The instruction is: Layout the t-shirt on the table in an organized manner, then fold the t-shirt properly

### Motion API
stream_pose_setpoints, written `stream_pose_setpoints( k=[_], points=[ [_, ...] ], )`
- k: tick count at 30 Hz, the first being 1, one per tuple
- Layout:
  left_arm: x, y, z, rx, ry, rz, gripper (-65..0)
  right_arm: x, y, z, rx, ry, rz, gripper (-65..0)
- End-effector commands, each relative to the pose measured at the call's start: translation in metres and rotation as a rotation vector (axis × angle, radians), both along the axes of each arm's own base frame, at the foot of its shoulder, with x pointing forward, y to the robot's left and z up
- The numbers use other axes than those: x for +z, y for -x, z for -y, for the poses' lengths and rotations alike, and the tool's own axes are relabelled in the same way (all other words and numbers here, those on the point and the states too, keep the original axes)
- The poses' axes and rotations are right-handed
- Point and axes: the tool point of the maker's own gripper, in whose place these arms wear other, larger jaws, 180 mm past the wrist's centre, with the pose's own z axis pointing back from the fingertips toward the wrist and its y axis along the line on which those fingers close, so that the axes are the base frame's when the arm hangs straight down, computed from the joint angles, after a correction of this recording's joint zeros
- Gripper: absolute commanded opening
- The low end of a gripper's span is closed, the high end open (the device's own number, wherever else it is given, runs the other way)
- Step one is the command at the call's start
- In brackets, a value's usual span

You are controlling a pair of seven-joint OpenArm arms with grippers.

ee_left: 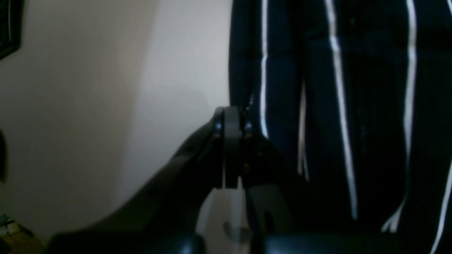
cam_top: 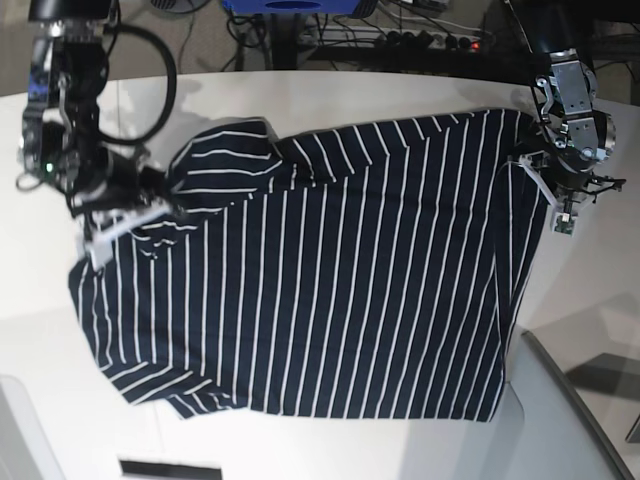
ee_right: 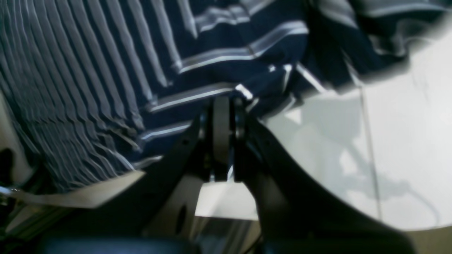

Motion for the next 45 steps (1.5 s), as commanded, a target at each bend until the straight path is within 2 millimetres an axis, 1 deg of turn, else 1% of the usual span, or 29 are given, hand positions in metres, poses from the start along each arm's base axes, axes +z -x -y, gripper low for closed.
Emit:
stream_pose_setpoints(
  k=[1,3,6,8,10,12,13,18,20,22,23,24,26,28,29,30,32,34,36,38,40,42,45],
  points=[
    [0.014,-0.01,-0.008,-0.001,-0.025,0.044,-65.0,0.011,-0.016,0.003,-0.005,0.003,0.043,-64.4],
    [0.014,-0.01,-0.008,-0.001,-0.025,0.044,-65.0,0.012,-0.033,0.004,-0.008,-0.006,0.045,-64.4],
    [0.013,-0.009,-0.008,-0.001,-0.025,0.041,-65.0,-0.002,-0.052,0.006,-0.027,-0.024,0.003,-64.4],
    [0.013,-0.009,-0.008,-0.001,-0.025,0.041,-65.0,-0.017,-0.06,0.006,-0.04,-0.04,-0.044,-64.4],
    [0.013,-0.009,-0.008,-0.001,-0.025,0.041,-65.0,-0.026,-0.065,0.007,-0.061,-0.044,-0.057,-64.4],
    [0.013,-0.009,-0.008,-0.001,-0.025,0.041,-65.0,-0.034,-0.065,0.0,-0.072,-0.061,-0.066,-64.4],
    [0.013,-0.009,-0.008,-0.001,-0.025,0.041,-65.0,-0.035,-0.066,-0.006,-0.071,-0.071,-0.063,-64.4],
    [0.013,-0.009,-0.007,-0.006,-0.024,0.04,-65.0,-0.034,-0.066,-0.057,0.077,-0.051,-0.035,-64.4],
    [0.013,-0.009,-0.006,-0.005,-0.023,0.04,-65.0,-0.033,-0.07,-0.073,0.13,-0.032,-0.01,-63.6],
    [0.012,-0.008,-0.007,-0.002,-0.023,0.039,-65.0,-0.036,-0.068,-0.086,0.18,-0.022,-0.018,-63.2],
    [0.012,-0.008,-0.007,-0.002,-0.023,0.039,-65.0,-0.035,-0.068,-0.089,0.193,-0.019,-0.018,-61.7],
    [0.013,-0.008,-0.007,-0.003,-0.024,0.039,-65.0,-0.036,-0.067,-0.091,0.206,-0.014,-0.018,-58.4],
    [0.013,-0.008,-0.009,-0.001,-0.026,0.039,-65.0,-0.034,-0.064,-0.095,0.229,-0.013,-0.025,-47.6],
    [0.012,-0.007,-0.009,-0.001,-0.025,0.036,-65.0,-0.032,-0.06,-0.097,0.246,-0.017,-0.043,-36.3],
    [0.012,-0.006,-0.009,-0.001,-0.027,0.035,-65.0,-0.027,-0.061,-0.098,0.251,-0.019,-0.028,-32.1],
    [0.011,-0.004,-0.009,-0.001,-0.027,0.03,-65.0,-0.021,-0.061,-0.093,0.253,-0.009,-0.007,-29.6],
    [0.011,-0.004,-0.009,-0.002,-0.028,0.03,-65.0,-0.007,-0.056,-0.086,0.254,0.003,0.05,-29.7],
    [0.011,-0.003,-0.009,-0.002,-0.028,0.029,-65.0,0.012,-0.054,-0.081,0.259,0.016,0.115,-29.7],
    [0.01,-0.003,-0.009,-0.002,-0.028,0.027,-65.0,0.02,-0.052,-0.068,0.248,0.041,0.15,-29.7],
    [0.01,-0.003,-0.009,-0.002,-0.028,0.027,-65.0,0.017,-0.051,-0.052,0.202,0.049,0.142,-29.4],
    [0.01,-0.003,-0.009,-0.002,-0.028,0.027,-65.0,0.005,-0.047,-0.042,0.176,0.053,0.106,-29.4],
    [0.011,-0.004,-0.008,-0.005,-0.027,0.028,-65.0,-0.005,-0.045,-0.039,0.17,0.055,0.074,-29.4],
    [0.01,-0.005,-0.006,-0.007,-0.024,0.03,-65.0,-0.014,-0.044,-0.038,0.166,0.054,0.047,-29.4]
  ],
)
